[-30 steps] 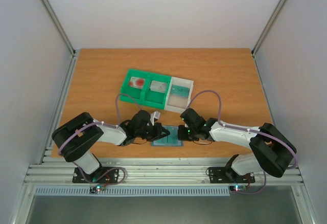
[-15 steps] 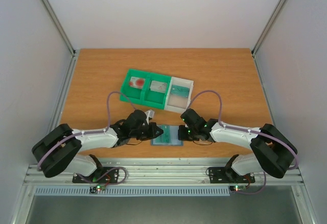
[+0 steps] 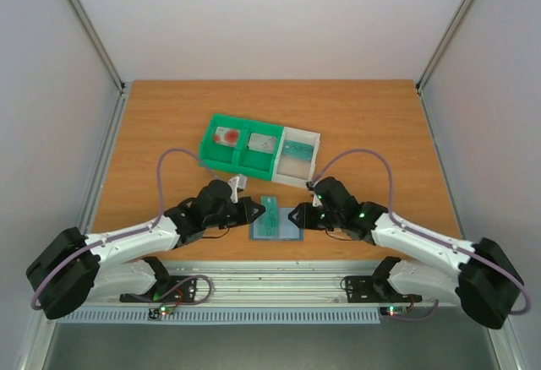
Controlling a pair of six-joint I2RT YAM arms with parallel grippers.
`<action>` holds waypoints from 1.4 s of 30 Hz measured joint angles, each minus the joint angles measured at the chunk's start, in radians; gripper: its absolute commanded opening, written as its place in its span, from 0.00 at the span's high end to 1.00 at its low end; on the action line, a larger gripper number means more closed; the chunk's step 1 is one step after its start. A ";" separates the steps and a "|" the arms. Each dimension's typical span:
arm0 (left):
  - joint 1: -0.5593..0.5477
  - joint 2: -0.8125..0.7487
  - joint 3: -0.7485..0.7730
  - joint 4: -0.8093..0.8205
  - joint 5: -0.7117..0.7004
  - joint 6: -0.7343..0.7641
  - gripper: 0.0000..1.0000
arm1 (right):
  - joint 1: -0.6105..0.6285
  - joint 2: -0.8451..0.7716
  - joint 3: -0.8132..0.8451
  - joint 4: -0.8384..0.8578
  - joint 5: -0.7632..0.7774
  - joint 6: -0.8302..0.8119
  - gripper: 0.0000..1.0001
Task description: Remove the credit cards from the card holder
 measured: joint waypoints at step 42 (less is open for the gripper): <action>0.000 -0.137 -0.084 0.538 0.379 -0.077 0.52 | 0.000 -0.398 0.193 -0.206 -0.384 -0.101 0.99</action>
